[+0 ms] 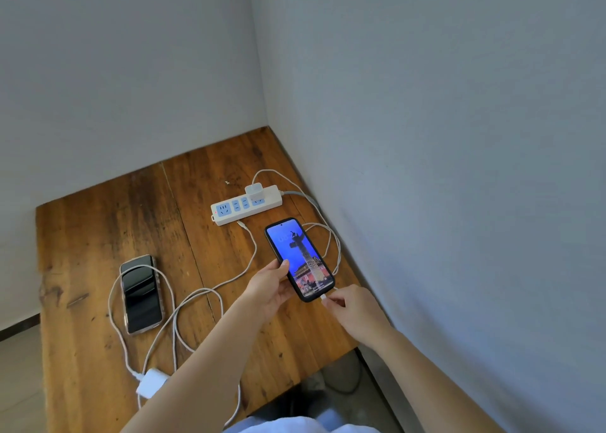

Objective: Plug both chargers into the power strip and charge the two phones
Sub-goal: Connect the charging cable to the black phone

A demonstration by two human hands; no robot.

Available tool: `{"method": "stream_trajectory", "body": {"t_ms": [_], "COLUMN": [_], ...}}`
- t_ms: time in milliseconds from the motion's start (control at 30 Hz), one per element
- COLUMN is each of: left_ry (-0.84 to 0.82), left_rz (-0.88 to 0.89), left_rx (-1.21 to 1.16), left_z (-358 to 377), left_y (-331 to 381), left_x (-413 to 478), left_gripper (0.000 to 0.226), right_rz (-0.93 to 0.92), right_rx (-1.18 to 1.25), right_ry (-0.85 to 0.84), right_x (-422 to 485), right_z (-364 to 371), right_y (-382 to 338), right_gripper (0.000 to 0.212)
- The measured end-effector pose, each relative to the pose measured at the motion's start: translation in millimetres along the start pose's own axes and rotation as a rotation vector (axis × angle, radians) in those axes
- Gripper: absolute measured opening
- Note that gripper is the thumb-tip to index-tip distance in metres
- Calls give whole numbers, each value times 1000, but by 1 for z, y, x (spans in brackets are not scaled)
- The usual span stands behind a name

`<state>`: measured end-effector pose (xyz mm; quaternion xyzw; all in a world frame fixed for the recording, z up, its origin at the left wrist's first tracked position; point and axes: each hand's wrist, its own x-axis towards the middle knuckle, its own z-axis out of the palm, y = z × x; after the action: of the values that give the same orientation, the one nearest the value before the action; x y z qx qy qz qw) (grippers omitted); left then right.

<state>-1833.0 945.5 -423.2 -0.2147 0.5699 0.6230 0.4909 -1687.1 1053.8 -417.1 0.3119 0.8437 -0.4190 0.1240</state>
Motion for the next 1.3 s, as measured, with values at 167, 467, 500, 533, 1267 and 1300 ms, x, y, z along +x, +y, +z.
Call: {"method": "stream_trajectory", "body": {"t_ms": [167,467,500,533,1267,1300], "left_ry": [25,30,36,48,694,743], "left_rz": [-42,-156,-160,-159,420,434], "left_rx": [91,149,159,164,706,716], "left_z": [17,24,24,24,-111,-131], "left_y": [0,-29,-30,-32,-94,-99], "left_x": [39,95,97,99,1,-8], "left_gripper": [36,47,48,49,27,27], "right_rz": [52,151,156,159,-203,-224], "right_rx": [-147,-143,-145,-143,-241,-244], "right_ry": [-19,-66,-72,-74,-116,-158], "right_x": [24,48,50,51,44,40], "right_z": [7,31,33,35,105,117], "right_y": [21,68,70,72,3,-5], "right_gripper": [25,26,26,25,16,17]}}
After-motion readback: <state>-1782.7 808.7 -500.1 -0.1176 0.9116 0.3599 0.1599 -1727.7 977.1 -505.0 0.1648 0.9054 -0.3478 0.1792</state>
